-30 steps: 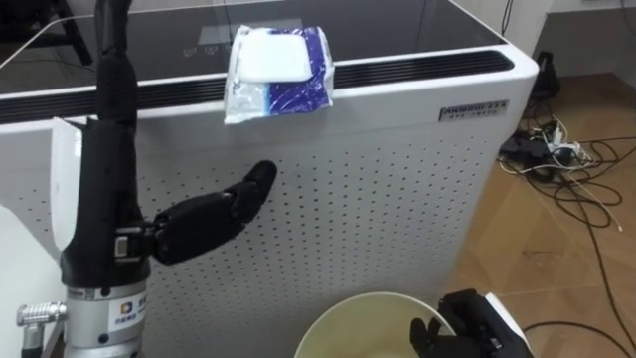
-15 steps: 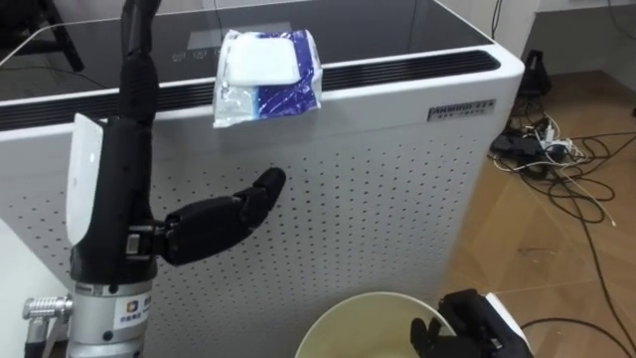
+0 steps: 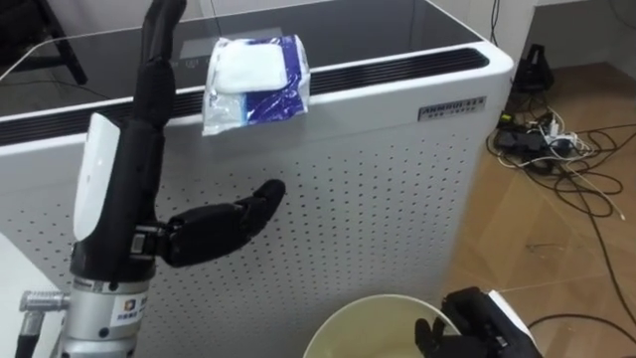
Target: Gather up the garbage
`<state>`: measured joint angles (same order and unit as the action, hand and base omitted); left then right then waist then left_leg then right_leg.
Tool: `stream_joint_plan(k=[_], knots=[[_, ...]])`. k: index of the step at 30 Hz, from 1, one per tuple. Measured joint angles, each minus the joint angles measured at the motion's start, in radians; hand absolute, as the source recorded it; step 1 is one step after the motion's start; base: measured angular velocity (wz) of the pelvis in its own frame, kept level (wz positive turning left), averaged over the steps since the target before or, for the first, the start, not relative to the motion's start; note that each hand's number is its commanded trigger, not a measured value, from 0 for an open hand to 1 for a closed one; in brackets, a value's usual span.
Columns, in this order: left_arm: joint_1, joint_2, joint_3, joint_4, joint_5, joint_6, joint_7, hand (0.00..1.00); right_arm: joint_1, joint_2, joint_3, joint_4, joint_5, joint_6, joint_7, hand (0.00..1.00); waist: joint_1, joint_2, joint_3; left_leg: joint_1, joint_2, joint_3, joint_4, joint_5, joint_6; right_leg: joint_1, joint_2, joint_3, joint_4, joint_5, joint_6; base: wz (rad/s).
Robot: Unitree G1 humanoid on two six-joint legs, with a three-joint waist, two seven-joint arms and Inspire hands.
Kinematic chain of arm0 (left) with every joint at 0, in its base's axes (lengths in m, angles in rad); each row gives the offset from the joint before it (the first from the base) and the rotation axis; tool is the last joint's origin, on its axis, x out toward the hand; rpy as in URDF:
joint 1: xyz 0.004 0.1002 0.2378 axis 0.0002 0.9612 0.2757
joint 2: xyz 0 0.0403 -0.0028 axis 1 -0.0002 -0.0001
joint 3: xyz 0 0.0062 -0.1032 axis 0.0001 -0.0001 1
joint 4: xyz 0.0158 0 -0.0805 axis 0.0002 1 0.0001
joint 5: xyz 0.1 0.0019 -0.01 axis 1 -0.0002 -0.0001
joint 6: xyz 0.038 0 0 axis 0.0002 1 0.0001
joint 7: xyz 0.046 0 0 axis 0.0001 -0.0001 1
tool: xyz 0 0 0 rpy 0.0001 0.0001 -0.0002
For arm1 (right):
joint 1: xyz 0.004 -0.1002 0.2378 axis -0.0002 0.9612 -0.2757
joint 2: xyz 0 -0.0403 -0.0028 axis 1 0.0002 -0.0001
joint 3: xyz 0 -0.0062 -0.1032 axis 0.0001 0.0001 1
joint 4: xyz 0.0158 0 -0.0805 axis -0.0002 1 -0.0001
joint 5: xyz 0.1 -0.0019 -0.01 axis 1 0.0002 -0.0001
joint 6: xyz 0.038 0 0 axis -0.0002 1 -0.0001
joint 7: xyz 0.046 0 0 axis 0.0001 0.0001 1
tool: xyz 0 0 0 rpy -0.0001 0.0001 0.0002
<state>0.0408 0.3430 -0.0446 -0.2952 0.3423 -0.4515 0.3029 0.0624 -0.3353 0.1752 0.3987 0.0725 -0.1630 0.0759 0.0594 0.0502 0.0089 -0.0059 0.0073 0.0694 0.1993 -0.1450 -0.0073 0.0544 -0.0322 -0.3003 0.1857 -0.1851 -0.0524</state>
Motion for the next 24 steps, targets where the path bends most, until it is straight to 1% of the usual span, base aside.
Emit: stream_joint_plan(k=[4,5,7,9,12,15,16,18,22,24], knots=[[-0.001,0.029,0.003,-0.001,0.019,0.009,0.000,0.00,0.000,-0.009,0.000,-0.005,0.000,0.000,0.003,1.00,0.002,0.009,0.0021,0.001,0.000,0.000,-0.001,0.000,0.000,0.000,0.000,0.000,0.000,0.000,0.000,0.00],[-0.001,0.031,0.003,-0.001,0.024,0.011,0.000,0.00,0.000,-0.010,0.000,-0.005,0.001,0.000,0.003,1.00,0.003,0.011,0.0035,0.001,0.000,0.000,-0.002,0.000,0.000,0.000,0.000,0.000,0.000,0.000,0.000,0.00],[-0.004,0.031,0.004,-0.001,0.024,0.015,0.001,0.00,0.000,-0.011,0.000,-0.005,0.000,0.000,0.002,1.00,0.003,0.015,0.0057,0.001,0.000,0.000,-0.002,0.000,0.000,-0.001,0.000,0.002,0.000,0.000,0.000,0.00],[-0.020,0.034,0.005,-0.001,0.025,0.020,0.001,0.00,0.000,-0.010,0.001,-0.005,0.000,0.000,0.002,1.00,0.004,0.017,0.0074,0.000,0.000,-0.001,-0.002,0.000,0.000,-0.002,0.001,0.003,0.000,0.000,0.000,0.00],[-0.080,0.038,0.014,-0.001,0.025,0.031,0.001,0.00,0.000,-0.011,0.001,-0.005,0.001,0.000,0.003,1.00,0.010,0.016,0.0080,0.000,0.000,0.000,-0.002,0.000,0.000,-0.003,0.001,0.005,-0.001,0.000,0.001,-0.01],[-0.111,0.040,0.028,-0.002,0.047,0.039,0.000,0.00,0.000,-0.010,0.001,-0.005,0.001,0.000,0.004,1.00,0.018,0.016,0.0080,0.001,-0.001,0.000,-0.003,0.000,0.000,-0.004,0.001,0.012,-0.002,0.000,0.001,-0.08],[-0.114,0.040,0.031,-0.002,0.052,0.042,0.000,0.00,0.000,-0.010,0.001,-0.005,0.002,0.000,0.004,1.00,0.018,0.017,0.0080,0.001,-0.001,-0.001,-0.003,0.000,0.000,-0.004,0.001,0.013,-0.002,0.000,0.001,0.00],[-0.114,0.040,0.038,-0.015,0.072,0.059,-0.002,0.00,0.000,-0.010,0.001,-0.005,0.001,0.000,0.004,1.00,0.020,0.016,0.0079,0.001,-0.001,0.004,-0.004,0.000,0.000,-0.004,0.001,0.014,-0.004,0.000,0.001,0.00],[-0.114,0.040,0.042,-0.025,0.115,0.069,-0.003,0.00,0.000,-0.010,0.001,-0.005,0.000,0.002,0.004,1.00,0.023,0.016,0.0078,0.000,0.000,0.010,-0.004,0.000,0.000,-0.004,0.001,0.015,-0.004,-0.001,0.001,0.00],[-0.114,0.040,0.042,-0.038,0.135,0.083,-0.011,0.00,0.000,-0.009,0.001,-0.005,-0.002,0.004,0.005,1.00,0.024,0.016,0.0076,0.001,0.000,0.010,-0.003,0.000,0.000,-0.005,0.001,0.014,-0.003,-0.001,0.001,0.00]])
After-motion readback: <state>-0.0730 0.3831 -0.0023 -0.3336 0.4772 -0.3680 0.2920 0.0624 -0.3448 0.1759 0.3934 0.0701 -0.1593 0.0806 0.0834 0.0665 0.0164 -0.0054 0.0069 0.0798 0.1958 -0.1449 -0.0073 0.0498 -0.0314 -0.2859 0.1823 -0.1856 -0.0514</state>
